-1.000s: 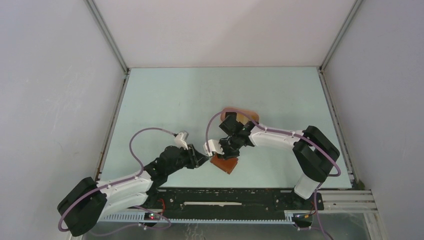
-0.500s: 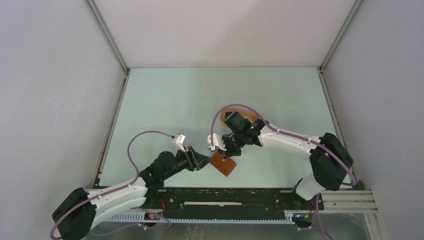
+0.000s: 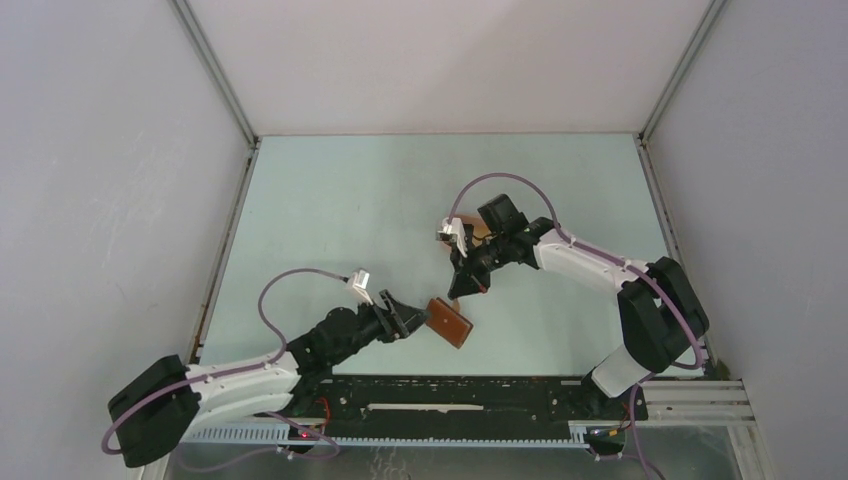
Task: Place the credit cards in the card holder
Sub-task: Open the card holder at the center of the board.
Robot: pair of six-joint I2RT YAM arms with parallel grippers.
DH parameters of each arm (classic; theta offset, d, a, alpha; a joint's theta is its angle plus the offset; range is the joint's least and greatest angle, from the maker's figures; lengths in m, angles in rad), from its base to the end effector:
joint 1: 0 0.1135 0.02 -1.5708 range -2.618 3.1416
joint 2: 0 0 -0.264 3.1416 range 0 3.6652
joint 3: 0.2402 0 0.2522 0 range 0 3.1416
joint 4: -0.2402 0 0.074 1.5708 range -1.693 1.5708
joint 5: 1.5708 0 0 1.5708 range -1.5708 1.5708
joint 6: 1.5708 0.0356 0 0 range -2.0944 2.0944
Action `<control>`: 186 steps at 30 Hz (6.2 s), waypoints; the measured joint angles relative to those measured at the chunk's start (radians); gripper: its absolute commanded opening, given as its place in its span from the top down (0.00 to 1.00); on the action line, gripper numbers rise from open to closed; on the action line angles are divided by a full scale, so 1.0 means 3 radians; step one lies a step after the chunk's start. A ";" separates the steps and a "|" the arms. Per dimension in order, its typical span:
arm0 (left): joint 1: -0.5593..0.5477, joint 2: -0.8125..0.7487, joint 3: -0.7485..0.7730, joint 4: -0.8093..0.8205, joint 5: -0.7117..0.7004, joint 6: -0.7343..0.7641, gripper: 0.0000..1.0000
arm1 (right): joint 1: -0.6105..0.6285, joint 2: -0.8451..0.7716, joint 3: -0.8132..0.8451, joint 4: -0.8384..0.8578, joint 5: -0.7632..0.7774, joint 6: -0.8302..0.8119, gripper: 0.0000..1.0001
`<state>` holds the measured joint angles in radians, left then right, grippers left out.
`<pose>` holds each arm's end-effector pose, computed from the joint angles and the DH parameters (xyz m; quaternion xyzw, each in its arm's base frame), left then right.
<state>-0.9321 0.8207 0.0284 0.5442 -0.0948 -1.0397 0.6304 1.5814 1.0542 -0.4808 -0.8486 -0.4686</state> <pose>0.0986 -0.1271 0.1475 -0.0714 0.7856 -0.4909 0.3699 0.2401 0.2083 0.2236 -0.5547 0.6869 0.4146 0.2203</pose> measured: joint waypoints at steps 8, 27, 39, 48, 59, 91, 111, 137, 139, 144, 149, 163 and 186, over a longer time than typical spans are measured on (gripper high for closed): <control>-0.0116 0.0394 0.0006 0.0210 -0.0261 -0.0413 0.15 | -0.0001 0.0072 0.0011 0.0149 -0.0219 0.0406 1.00; -0.0197 0.0835 0.0258 0.0303 -0.0525 -0.0843 0.18 | 0.0067 0.0100 0.0011 0.0173 -0.0303 0.0446 1.00; -0.0200 0.1261 0.0315 0.0328 -0.0544 -0.0936 0.36 | -0.0011 0.0039 0.0011 0.0083 -0.0505 0.0256 1.00; -0.0202 0.1316 0.0333 0.0395 -0.0581 -0.0900 0.54 | -0.0191 -0.0033 0.0011 -0.0163 -0.0481 -0.0053 1.00; -0.0113 0.1298 0.0584 -0.0090 -0.0618 0.0024 0.64 | -0.0455 -0.0062 -0.0067 -0.0678 0.0225 -0.0615 0.91; 0.0451 0.1719 0.0982 -0.0422 0.0717 0.1104 0.73 | -0.0392 -0.0097 -0.0488 -0.0130 -0.0164 0.0326 0.52; 0.0476 0.2281 0.0902 0.0509 0.1137 0.1077 1.00 | -0.0191 0.0296 -0.0193 -0.0422 0.0905 0.0456 0.47; 0.0479 0.2359 0.0685 0.0937 0.1151 0.1069 1.00 | -0.0371 0.0476 -0.0037 -0.0718 -0.0126 0.0490 0.56; 0.0479 0.2359 0.0674 0.0970 0.1151 0.1067 1.00 | -0.0374 0.0510 -0.0024 -0.0725 -0.0258 0.0505 0.54; 0.0486 0.2359 0.0666 0.1021 0.1152 0.1045 1.00 | -0.0369 0.0721 0.0018 -0.0729 -0.0376 0.0548 0.51; 0.0486 0.2359 0.0661 0.1048 0.1152 0.1044 1.00 | -0.0346 0.0793 0.0020 -0.0736 -0.0155 0.0623 0.56; 0.0547 0.2251 0.0610 0.0988 0.1054 0.0963 0.78 | -0.0357 0.0731 0.0100 -0.0659 0.0211 0.0741 0.69; 0.0523 -0.0422 0.0799 -0.0910 0.0628 0.0930 0.66 | -0.0121 0.0201 0.0126 -0.0549 0.0378 0.0566 0.88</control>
<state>-0.7753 0.6941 0.2680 0.2710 0.0937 -0.7609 0.5941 1.6417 1.0920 -0.6456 -0.7353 -0.2989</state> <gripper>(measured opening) 0.397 0.196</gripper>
